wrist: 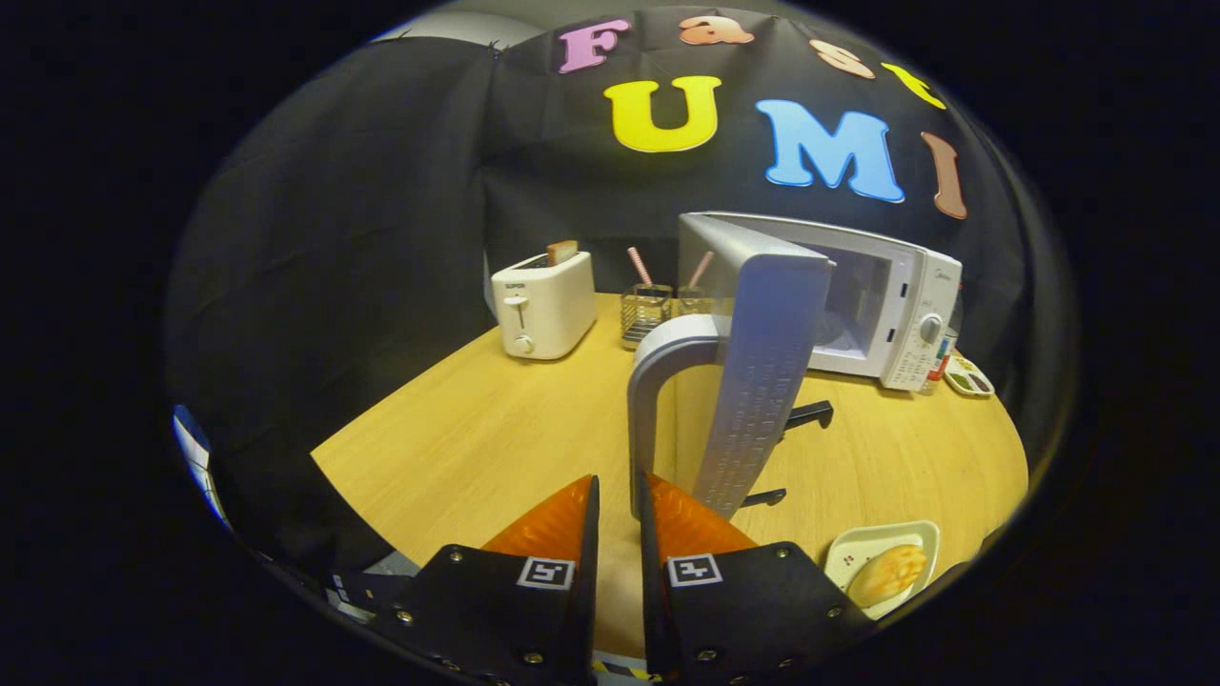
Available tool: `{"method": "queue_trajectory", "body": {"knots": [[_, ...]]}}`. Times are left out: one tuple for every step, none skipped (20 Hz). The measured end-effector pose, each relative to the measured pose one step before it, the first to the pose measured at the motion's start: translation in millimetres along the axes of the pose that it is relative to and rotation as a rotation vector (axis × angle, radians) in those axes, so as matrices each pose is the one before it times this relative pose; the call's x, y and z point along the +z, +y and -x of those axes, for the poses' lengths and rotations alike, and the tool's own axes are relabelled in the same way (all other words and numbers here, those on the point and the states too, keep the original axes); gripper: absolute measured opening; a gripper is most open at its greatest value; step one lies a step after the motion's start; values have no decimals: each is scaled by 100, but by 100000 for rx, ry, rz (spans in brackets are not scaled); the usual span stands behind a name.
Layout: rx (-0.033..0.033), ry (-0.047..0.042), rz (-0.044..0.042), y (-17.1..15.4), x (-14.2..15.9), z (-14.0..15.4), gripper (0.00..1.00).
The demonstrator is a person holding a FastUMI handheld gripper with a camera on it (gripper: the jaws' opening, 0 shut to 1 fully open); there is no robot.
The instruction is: Open the microwave, put the food inside, and close the microwave door.
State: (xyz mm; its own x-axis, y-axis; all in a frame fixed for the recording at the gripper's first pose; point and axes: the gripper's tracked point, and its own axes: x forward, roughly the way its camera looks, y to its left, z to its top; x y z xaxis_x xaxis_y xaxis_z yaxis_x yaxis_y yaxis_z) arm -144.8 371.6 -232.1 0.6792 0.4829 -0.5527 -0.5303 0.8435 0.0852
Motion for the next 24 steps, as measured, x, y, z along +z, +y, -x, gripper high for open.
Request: {"method": "queue_trajectory", "body": {"knots": [[3235,336,2170,1106,-12,25,21],[4627,-144,1462,1206,192,-11,21],[5035,-1127,791,1206,264,146,21],[4536,-1333,198,941,543,174,21],[4473,-2016,-651,828,721,465,22],[4244,-2811,-994,824,1417,601,22],[4222,-2847,-945,733,1610,687,21],[3779,-3359,-989,633,1948,817,22],[2946,-4280,-695,365,2266,982,22],[2353,-4123,-340,414,2000,945,26],[1032,-3667,68,20,1952,1058,32],[-14,-3692,386,-532,1725,1039,55],[-1126,-3359,571,-857,1764,623,65],[-2091,-2557,758,-994,1256,471,83],[-3674,-2109,1019,-1530,1057,857,93],[-3921,-1648,1207,-1556,632,264,97],[-4115,-837,1174,-1560,399,348,97],[-4135,-197,655,-1642,297,329,97],[-3734,179,-297,-1439,37,261,97],[-3228,634,-1179,-1415,-53,282,97],[-3594,948,-1195,-1547,-336,296,97],[-4058,1452,-963,-1671,-317,227,97],[-3854,1986,-916,-1521,-503,285,97],[-3978,1702,-1232,-1576,-383,306,97]]}}
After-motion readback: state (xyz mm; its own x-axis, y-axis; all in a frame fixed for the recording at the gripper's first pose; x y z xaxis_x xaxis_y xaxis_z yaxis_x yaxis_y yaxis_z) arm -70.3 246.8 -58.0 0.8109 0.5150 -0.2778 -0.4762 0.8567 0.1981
